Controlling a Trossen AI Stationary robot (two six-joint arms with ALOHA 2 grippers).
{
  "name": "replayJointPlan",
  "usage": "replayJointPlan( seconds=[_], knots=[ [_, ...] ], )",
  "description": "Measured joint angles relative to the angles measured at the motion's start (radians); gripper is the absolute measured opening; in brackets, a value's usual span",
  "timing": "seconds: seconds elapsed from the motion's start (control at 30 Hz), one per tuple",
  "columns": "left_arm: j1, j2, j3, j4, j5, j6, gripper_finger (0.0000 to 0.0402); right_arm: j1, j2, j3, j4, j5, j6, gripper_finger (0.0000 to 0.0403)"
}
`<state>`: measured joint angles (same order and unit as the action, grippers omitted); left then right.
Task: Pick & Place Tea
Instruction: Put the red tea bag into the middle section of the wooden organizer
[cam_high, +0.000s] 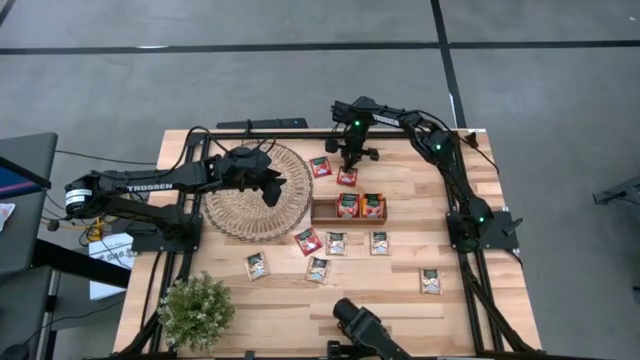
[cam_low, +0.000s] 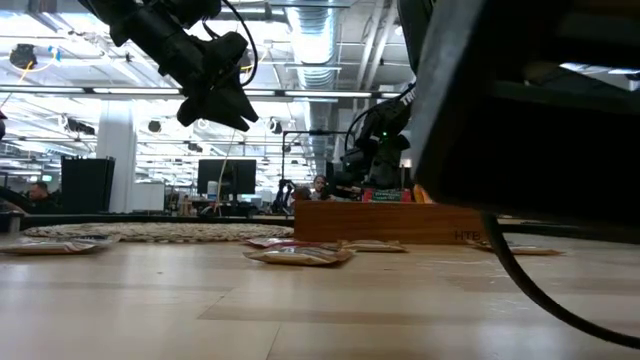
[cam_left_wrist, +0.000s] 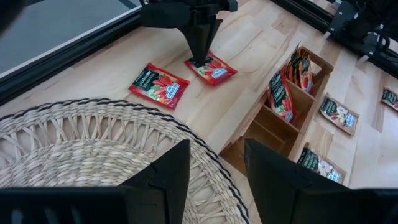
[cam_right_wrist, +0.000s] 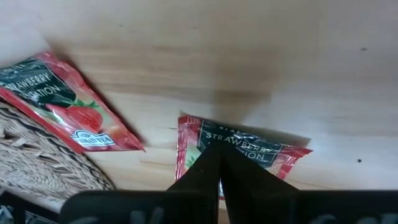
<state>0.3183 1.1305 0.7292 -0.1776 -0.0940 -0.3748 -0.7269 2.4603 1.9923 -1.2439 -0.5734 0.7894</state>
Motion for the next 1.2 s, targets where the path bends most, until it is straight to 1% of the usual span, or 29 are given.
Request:
replayJointPlan(
  seconds=[0.2,0.4,0.6,0.87,1.1,1.2],
  knots=[
    [0.000,0.000,0.000,0.000,0.000,0.000,0.0142,-0.007,-0.001,0.007,-0.017,0.041,-0.036,0.0000],
    [0.000,0.000,0.000,0.000,0.000,0.004,0.0142,-0.016,-0.001,0.058,-0.115,0.180,-0.108,0.0000],
    [0.000,0.000,0.000,0.000,0.000,0.004,0.0142,-0.034,-0.001,0.077,-0.166,0.224,-0.147,0.0000],
    [0.000,0.000,0.000,0.000,0.000,-0.004,0.0142,-0.062,-0.001,0.077,-0.241,0.313,-0.214,0.0000],
    [0.000,0.000,0.000,0.000,0.000,-0.005,0.0142,-0.041,-0.047,0.077,-0.233,0.308,-0.268,0.0000],
    [0.000,0.000,0.000,0.001,0.000,-0.005,0.0142,-0.033,-0.054,0.077,-0.240,0.250,-0.286,0.0000]
  ],
)
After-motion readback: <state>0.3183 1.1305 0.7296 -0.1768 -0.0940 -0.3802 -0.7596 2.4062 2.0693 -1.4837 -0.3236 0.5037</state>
